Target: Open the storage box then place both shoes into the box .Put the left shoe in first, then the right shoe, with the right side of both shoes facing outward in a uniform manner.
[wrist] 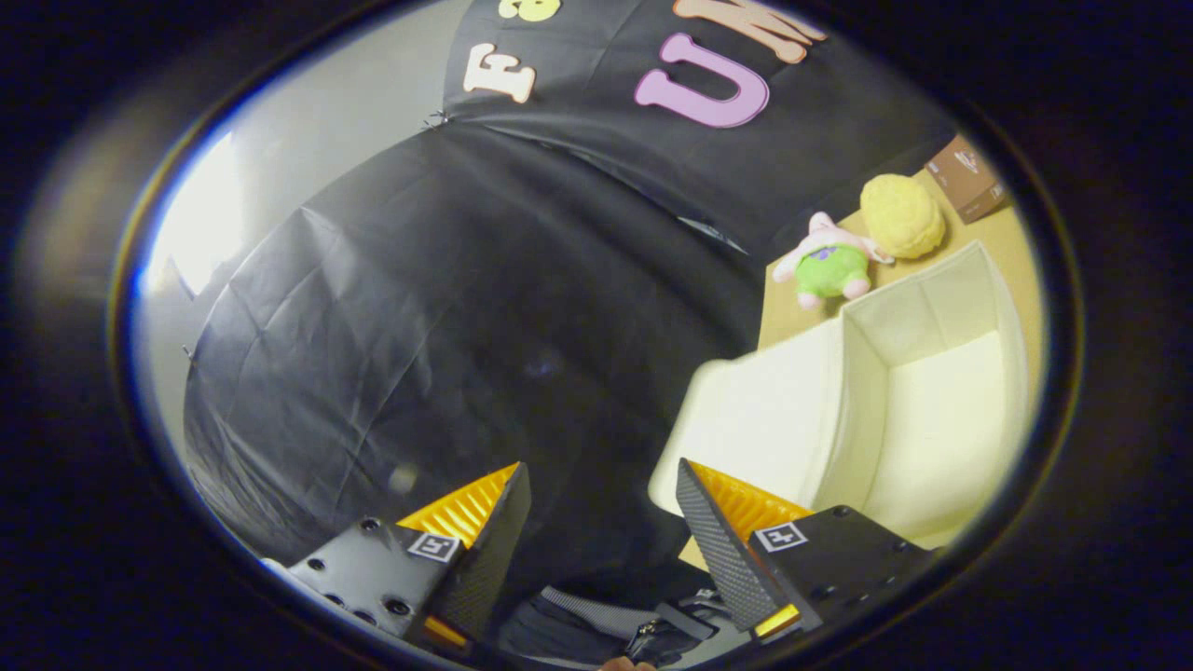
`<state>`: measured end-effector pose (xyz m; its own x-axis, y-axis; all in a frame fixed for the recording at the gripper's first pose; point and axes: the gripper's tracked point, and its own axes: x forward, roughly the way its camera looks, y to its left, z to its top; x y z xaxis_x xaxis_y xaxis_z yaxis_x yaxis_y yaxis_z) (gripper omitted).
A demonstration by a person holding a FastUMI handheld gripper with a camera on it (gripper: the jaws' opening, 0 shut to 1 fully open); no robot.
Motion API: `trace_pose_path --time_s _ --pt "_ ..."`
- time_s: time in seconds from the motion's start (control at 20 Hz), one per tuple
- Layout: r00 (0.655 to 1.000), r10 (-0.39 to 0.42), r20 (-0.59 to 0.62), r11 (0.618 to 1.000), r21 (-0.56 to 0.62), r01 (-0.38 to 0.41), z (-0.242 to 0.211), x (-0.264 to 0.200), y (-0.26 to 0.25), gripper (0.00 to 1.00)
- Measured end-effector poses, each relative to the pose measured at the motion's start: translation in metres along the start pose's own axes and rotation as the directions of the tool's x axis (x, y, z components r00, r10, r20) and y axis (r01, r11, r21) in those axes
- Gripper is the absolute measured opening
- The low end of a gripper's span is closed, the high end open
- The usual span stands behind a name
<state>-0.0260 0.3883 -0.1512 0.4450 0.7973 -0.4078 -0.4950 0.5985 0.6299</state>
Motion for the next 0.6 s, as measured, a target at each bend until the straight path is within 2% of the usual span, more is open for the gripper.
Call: trace_pose_path --time_s 0.15,0.3,0.45,0.6 --pt "0.997 -0.058 0.054 0.998 -0.037 0.06 0.018 -0.015 -0.017 0.99" --pt "0.984 -0.143 0.111 0.985 -0.084 0.153 0.036 -0.035 -0.046 0.99" --pt "0.95 -0.25 0.189 0.958 -0.097 0.272 0.063 -0.065 -0.085 0.99" --pt "0.895 -0.358 0.265 0.918 -0.075 0.389 0.085 -0.103 -0.128 0.99"
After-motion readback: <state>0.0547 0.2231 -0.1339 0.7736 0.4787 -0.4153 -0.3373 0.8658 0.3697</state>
